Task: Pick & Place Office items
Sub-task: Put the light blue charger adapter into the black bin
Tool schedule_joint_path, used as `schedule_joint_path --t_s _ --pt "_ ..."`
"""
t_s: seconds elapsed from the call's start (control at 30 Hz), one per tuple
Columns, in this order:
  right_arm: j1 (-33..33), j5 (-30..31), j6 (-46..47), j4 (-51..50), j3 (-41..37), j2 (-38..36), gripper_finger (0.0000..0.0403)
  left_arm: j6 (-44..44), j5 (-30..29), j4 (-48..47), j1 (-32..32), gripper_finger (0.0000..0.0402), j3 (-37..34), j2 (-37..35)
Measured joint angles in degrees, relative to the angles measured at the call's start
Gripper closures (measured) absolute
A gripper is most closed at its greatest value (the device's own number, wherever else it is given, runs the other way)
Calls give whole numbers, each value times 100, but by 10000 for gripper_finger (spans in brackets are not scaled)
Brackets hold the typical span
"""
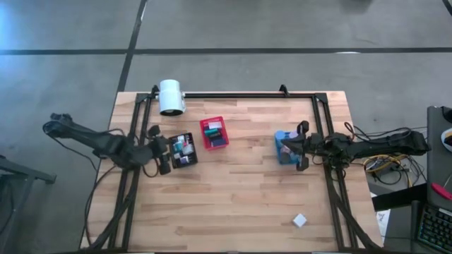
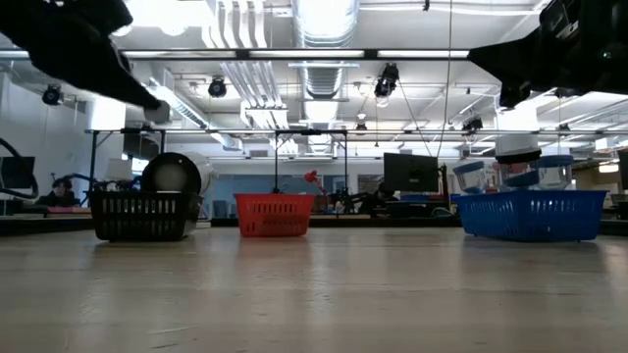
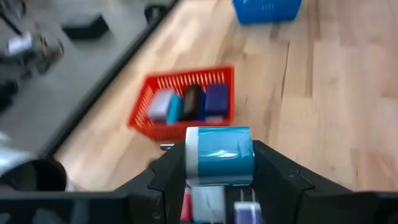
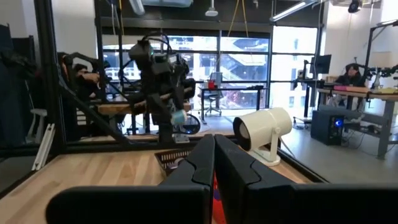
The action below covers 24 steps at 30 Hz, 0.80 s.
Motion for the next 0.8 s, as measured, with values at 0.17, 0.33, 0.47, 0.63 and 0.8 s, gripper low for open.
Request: schedule_joint_path --t_s 0.17,0.33,0.47,0.63,0.8 --pt "0 0 2 -1 0 11 394 -647 149 15 2 248 -155 607" --pt "0 45 -2 3 0 11 394 -1066 183 93 2 248 -416 1118" --pt "-1 365 -4 -4 0 9 394 -1132 191 455 6 248 -673 1394" --pt "0 498 -68 -12 0 9 394 -1116 263 898 7 248 -915 1520" --pt "-2 625 -92 -12 0 9 394 -1091 290 920 17 248 -919 1557"
